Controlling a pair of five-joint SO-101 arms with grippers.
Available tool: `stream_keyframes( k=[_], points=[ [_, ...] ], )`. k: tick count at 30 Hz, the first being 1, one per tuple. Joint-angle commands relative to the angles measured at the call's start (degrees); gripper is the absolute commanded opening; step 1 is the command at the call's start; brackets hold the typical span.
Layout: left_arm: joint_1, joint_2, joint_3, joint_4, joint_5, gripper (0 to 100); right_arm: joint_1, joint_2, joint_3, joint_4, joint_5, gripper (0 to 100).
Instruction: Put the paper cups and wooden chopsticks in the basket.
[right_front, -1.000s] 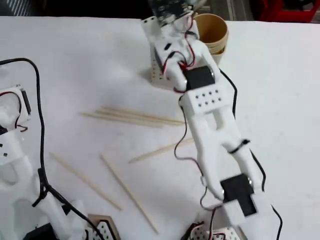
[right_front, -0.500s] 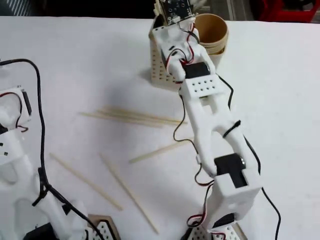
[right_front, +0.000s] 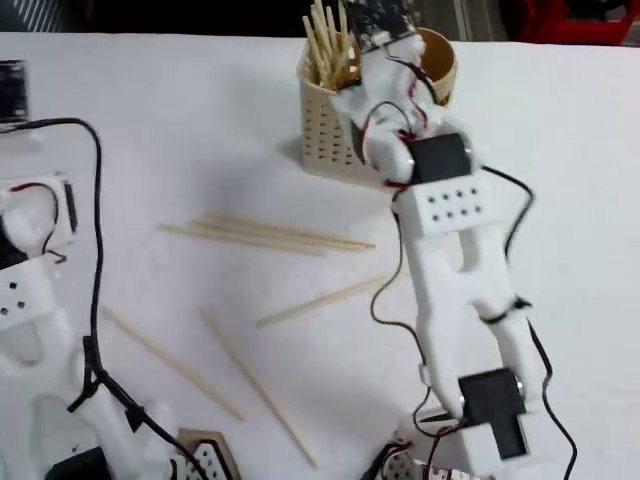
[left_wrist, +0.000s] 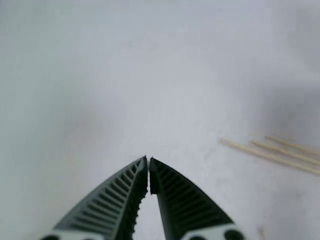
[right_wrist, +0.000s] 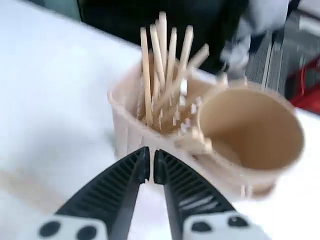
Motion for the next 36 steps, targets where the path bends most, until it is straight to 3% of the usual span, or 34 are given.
stream_keyframes(
  k=[1, 5, 11, 16, 19, 22, 29, 36],
  points=[
    [4.8, -1.2, -0.9, 2.1, -3.3, 3, 0.8, -4.6, -2.7, 8.5, 0.0, 2.4],
    [5.1, -1.2, -0.9, 3.6, -3.0, 3, -0.6, -5.5, -2.6, 17.1, 2.3, 2.2],
    [4.8, -1.2, -0.9, 6.4, -2.9, 3, -8.1, -5.5, -2.6, 28.1, 5.1, 2.1],
    [-1.3, -1.3, -1.4, 5.7, 2.3, 3, -16.5, -5.6, -0.4, 32.6, 5.1, 2.5],
    [-4.1, -1.2, -2.9, 6.2, 0.8, 3, -21.6, -5.3, 4.8, 31.9, 5.1, 2.6],
    [-6.9, -1.2, -3.7, 6.2, 0.3, 3, -27.6, -5.5, 13.3, 26.8, 5.1, 3.9],
    [-10.6, -1.2, -4.3, 5.9, 0.2, 3, -40.7, -5.0, 34.2, 6.8, 4.7, 19.1],
    [-10.6, -1.2, -3.9, 5.9, 0.2, 3, -43.5, -4.4, 44.7, -10.4, 4.7, 20.0]
  ],
)
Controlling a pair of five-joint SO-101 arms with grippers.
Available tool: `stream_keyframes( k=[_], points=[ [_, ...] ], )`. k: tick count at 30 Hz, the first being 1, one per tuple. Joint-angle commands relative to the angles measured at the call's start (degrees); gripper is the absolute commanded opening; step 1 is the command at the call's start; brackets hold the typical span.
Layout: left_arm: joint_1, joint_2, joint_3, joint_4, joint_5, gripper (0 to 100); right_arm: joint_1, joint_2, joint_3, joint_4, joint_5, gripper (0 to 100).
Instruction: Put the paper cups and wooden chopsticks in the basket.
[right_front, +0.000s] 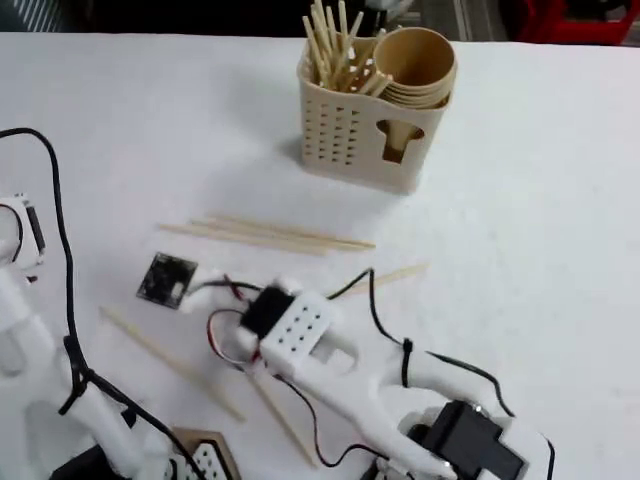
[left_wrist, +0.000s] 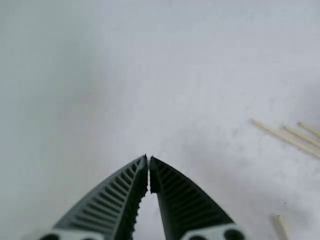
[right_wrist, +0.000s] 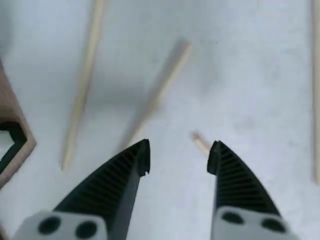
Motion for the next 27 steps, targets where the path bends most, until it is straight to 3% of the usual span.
stream_keyframes(
  k=[1, 13, 15, 18, 27],
  points=[
    [-0.5, -1.2, -2.6, -0.2, -0.6, 3, -0.7, -0.5, 1.1, -5.8, 0.3, 20.0],
    [-0.2, -1.2, -2.5, -0.2, -0.4, 3, -5.1, 18.4, -7.3, -7.5, 0.3, 19.5],
    [-0.2, -1.2, -2.5, -0.2, -0.4, 3, -5.0, 20.7, -10.2, -4.5, 0.6, 15.5],
    [-0.2, -1.2, -2.5, -0.2, -0.4, 3, -4.8, 23.6, -14.3, -0.8, 0.7, 1.9],
    [-0.2, -1.2, -2.5, 0.1, -0.4, 3, -3.4, 20.8, -19.9, 8.0, 0.7, 1.8]
  ],
)
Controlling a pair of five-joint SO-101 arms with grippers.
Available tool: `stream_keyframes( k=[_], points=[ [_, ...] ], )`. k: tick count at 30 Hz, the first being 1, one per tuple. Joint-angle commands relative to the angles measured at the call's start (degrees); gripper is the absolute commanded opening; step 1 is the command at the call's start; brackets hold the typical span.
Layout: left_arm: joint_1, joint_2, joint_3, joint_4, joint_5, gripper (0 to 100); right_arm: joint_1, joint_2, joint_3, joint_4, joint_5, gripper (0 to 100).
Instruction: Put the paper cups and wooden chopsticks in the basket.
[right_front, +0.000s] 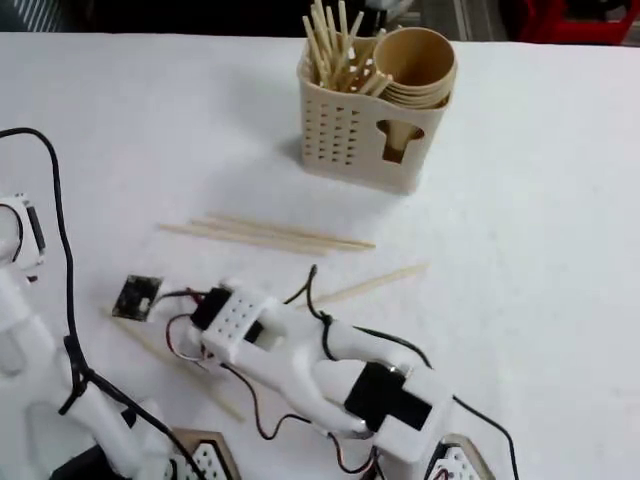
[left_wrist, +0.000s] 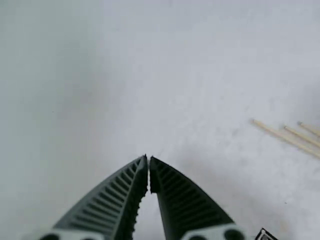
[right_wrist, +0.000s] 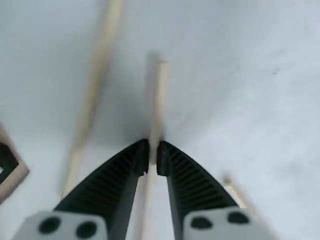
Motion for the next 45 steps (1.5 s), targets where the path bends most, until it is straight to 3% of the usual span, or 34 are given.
stream_keyframes(
  k=[1, 10, 18, 30, 38, 45],
  points=[
    [-0.2, -1.2, -2.5, 0.1, -0.4, 3, 1.8, -6.3, -3.3, 4.4, 0.4, 1.8],
    [-0.2, -1.2, -2.5, 0.2, -0.5, 3, 15.7, -27.1, -13.4, 13.1, 0.4, 1.8],
    [-0.2, -1.2, -2.5, 0.3, -0.4, 3, 29.2, -34.4, -31.6, 10.9, 0.4, 1.8],
    [-0.2, -1.2, -2.5, 0.3, -0.3, 3, 39.3, -34.2, -41.3, -13.4, 0.4, 1.8],
    [0.6, -1.2, -2.5, 0.4, -0.2, 3, 41.5, -25.5, -41.4, -31.8, 0.0, 1.8],
    [0.7, -1.2, -1.8, 0.6, -0.2, 3, 41.8, -14.4, -41.8, -41.8, 0.0, 1.8]
  ],
)
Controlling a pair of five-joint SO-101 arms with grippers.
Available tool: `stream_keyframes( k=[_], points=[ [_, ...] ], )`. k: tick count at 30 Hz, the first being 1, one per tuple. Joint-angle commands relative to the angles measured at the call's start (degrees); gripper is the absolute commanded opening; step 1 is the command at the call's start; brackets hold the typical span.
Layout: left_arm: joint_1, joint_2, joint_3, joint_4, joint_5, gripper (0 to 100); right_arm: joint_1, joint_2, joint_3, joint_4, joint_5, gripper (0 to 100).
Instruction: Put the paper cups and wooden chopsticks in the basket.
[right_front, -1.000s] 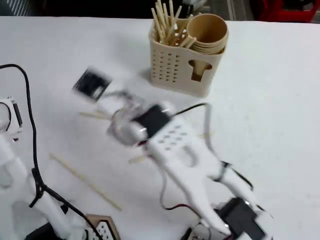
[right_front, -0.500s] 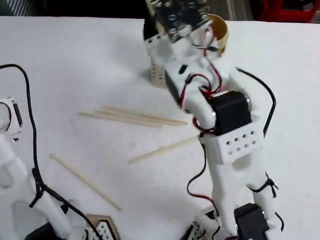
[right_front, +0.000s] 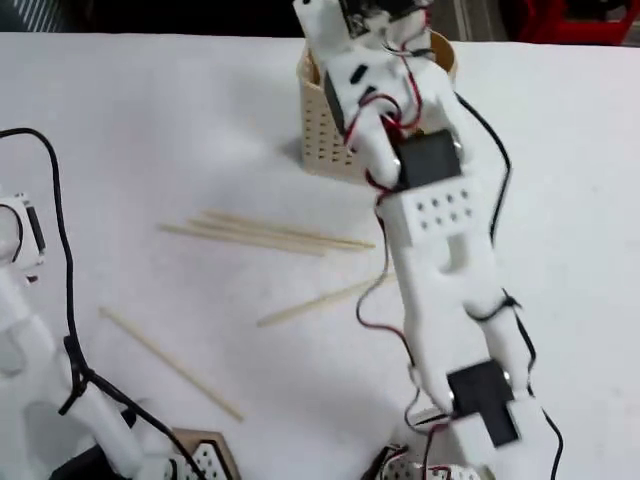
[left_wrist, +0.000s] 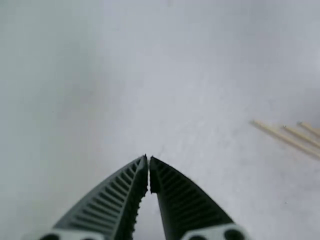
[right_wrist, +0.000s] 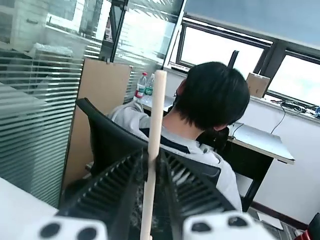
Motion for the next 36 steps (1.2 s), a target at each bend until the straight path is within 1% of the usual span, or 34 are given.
stream_keyframes(
  k=[1, 10, 12, 15, 16, 18, 25, 27, 29, 31, 36],
  points=[
    [0.7, -1.2, -1.8, 0.5, -0.2, 3, 0.7, 3.6, -2.9, -5.0, -0.1, 1.8],
    [0.8, -1.2, -1.8, 0.3, -0.2, 3, 2.7, 14.0, -2.9, -5.6, -0.1, 2.0],
    [0.8, -1.2, -1.8, 0.3, -0.2, 3, 2.9, 15.1, -3.0, -3.7, -0.1, 6.1],
    [0.8, -1.2, -1.8, 0.3, -0.2, 3, 2.9, 13.8, -3.0, 0.2, -0.1, 16.7],
    [0.8, -1.2, -1.8, 0.3, -0.2, 3, 2.7, 12.4, -3.0, 2.5, -0.1, 18.7],
    [0.8, -1.2, -1.8, 0.3, -0.3, 3, 2.5, 8.6, -3.0, 8.6, -0.1, 18.9],
    [0.9, -1.2, -2.3, 0.3, -0.5, 3, 2.7, -3.4, -2.5, 32.2, 0.4, 14.8],
    [2.1, -1.2, -2.5, 0.2, -0.6, 3, 2.8, -5.9, -2.5, 39.8, 0.4, 13.7],
    [3.9, -1.2, -2.5, 0.2, -1.7, 3, 2.6, -8.1, -2.5, 47.6, 0.4, 13.1],
    [6.8, -1.2, -2.5, 0.2, -4.7, 3, 2.7, -10.0, -2.5, 54.8, 0.4, 13.1],
    [16.7, -1.0, -2.5, 0.0, -12.8, 3, 4.3, -12.1, -2.5, 69.2, 0.4, 13.1]
  ],
)
